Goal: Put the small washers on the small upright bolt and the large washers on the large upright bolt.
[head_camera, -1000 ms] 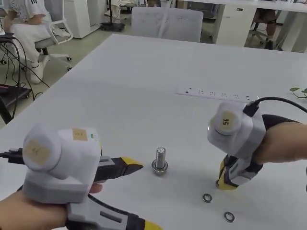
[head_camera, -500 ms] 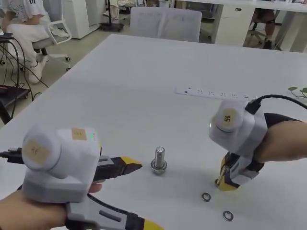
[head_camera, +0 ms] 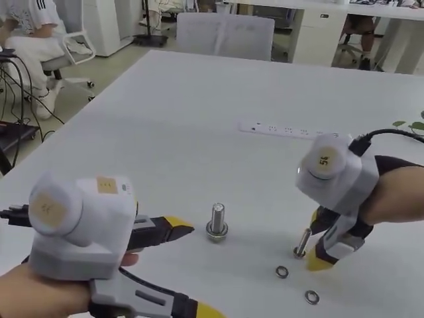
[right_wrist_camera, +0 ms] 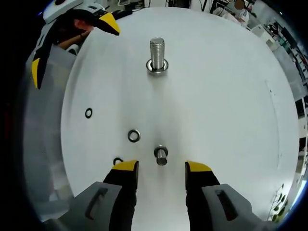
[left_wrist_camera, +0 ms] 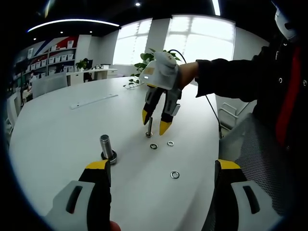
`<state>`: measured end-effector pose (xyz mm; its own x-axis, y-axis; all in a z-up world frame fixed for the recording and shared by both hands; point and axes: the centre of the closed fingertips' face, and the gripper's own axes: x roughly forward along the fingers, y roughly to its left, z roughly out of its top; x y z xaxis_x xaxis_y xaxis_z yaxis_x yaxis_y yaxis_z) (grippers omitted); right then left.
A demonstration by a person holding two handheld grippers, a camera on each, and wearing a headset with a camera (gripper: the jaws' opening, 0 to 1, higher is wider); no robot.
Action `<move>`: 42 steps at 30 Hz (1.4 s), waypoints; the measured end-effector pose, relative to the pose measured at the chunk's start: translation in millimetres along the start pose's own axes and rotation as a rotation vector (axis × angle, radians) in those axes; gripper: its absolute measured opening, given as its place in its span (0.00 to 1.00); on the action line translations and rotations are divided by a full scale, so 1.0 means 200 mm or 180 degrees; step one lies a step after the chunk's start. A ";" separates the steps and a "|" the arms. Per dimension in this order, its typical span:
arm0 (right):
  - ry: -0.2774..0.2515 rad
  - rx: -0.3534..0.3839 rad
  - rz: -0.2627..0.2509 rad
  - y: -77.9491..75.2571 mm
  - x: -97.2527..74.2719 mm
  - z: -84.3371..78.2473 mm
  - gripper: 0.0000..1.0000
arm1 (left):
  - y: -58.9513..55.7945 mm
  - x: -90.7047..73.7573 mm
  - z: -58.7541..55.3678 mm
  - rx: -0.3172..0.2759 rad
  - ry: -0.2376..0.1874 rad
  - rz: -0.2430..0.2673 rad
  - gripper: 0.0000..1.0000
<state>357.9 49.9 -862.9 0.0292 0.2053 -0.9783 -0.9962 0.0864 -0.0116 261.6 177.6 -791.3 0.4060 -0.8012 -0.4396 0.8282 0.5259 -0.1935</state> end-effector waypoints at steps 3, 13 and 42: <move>-0.0034 0.0041 0.0003 0.01 -0.02 -0.01 0.42 | 0.00 0.00 0.00 0.0001 -0.0006 0.0008 0.89; -0.0079 0.0116 -0.0017 0.03 -0.05 -0.04 0.43 | 0.00 -0.01 0.01 0.0020 -0.0014 0.0013 0.89; -0.0131 0.0081 0.0045 0.30 -0.11 -0.07 0.43 | -0.03 -0.03 0.03 0.0085 -0.0046 -0.0005 0.89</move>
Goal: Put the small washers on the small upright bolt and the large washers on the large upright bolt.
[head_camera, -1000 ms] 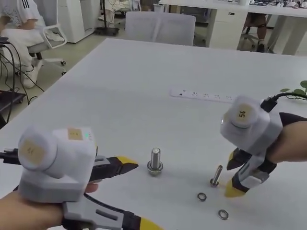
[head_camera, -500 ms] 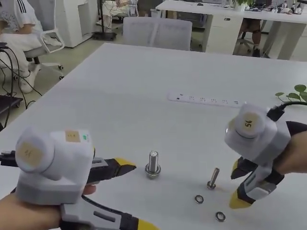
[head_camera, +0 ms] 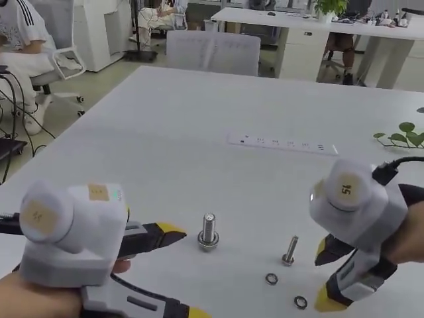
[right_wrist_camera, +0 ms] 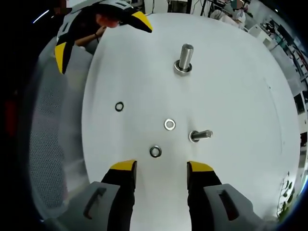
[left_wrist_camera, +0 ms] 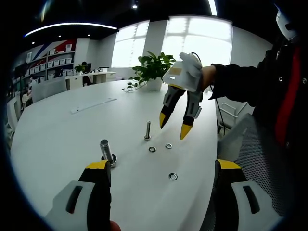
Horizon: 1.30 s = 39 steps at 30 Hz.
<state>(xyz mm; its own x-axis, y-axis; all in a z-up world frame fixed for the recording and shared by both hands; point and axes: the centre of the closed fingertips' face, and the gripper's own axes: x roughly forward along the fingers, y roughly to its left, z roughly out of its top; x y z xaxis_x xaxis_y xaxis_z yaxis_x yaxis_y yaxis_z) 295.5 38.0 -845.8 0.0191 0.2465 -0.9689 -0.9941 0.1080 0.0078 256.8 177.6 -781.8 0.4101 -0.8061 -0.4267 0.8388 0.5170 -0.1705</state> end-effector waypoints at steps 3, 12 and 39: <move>0.0004 -0.0033 0.0011 0.03 0.00 0.01 0.43 | 0.00 0.00 0.00 0.0001 -0.0007 -0.0002 0.89; -0.0024 -0.0153 0.0115 0.14 0.03 0.08 0.43 | -0.01 0.00 0.02 0.0017 -0.0041 -0.0001 0.89; -0.0086 -0.0615 0.0356 0.34 0.17 0.36 0.40 | -0.01 -0.02 0.04 0.0047 -0.0069 0.0023 0.89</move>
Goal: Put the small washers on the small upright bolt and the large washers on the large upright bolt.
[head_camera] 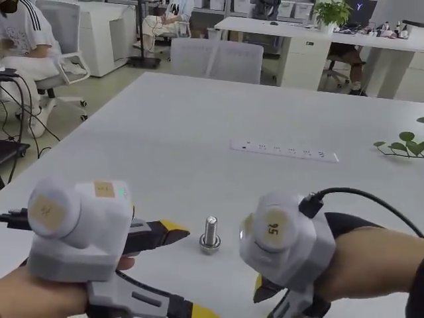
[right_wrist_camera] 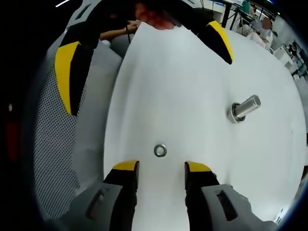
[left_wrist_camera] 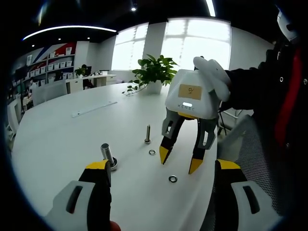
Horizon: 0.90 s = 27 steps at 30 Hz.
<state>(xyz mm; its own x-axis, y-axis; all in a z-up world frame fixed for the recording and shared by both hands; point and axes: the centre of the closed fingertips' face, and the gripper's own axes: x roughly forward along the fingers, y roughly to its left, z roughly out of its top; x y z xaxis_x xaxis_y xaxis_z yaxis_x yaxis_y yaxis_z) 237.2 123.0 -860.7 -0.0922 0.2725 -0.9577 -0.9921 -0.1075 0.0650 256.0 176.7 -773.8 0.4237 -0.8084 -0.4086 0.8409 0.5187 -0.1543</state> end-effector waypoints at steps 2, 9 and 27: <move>-0.0002 -0.0015 0.0020 0.01 0.01 0.01 0.39 | 0.00 0.00 0.00 -0.0002 -0.0006 0.0001 0.89; 0.0027 -0.0062 0.0068 0.02 0.06 0.03 0.34 | 0.00 0.00 0.01 -0.0001 -0.0016 0.0007 0.89; 0.0070 -0.0368 -0.0037 0.01 0.10 0.03 0.23 | 0.00 -0.01 0.01 -0.0007 -0.0019 0.0011 0.89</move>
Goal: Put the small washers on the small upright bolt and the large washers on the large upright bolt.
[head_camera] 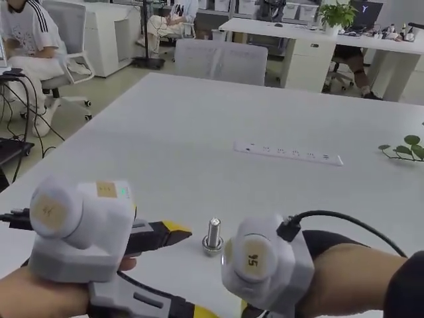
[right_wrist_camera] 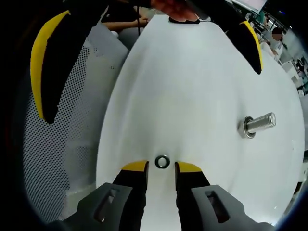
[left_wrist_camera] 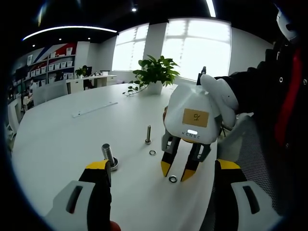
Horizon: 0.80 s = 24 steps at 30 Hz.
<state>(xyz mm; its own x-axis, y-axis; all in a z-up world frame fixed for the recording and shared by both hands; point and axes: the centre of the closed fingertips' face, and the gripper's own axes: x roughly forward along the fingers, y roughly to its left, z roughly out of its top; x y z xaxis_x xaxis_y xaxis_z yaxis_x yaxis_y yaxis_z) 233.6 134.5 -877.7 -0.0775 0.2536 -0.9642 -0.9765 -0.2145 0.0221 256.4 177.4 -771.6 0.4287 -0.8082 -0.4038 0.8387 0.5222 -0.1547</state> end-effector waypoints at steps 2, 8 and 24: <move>0.0013 -0.0081 -0.0047 -0.01 0.00 0.00 0.20 | 0.00 0.00 0.00 -0.0001 -0.0002 0.0001 0.89; 0.0017 -0.0099 -0.0067 -0.03 0.00 0.00 0.17 | 0.00 -0.01 0.00 -0.0002 0.0002 0.0007 0.89; -0.0074 -0.0208 -0.0046 -0.03 0.01 0.01 0.14 | 0.00 -0.02 0.00 -0.0012 -0.0023 0.0040 0.88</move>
<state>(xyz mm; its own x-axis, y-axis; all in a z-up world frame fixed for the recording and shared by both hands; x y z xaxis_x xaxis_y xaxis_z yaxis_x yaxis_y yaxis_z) 238.7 138.3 -879.2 -0.0688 0.2787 -0.9579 -0.9624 -0.2715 -0.0098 254.8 181.9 -769.9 0.4417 -0.8034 -0.3992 0.8319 0.5334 -0.1531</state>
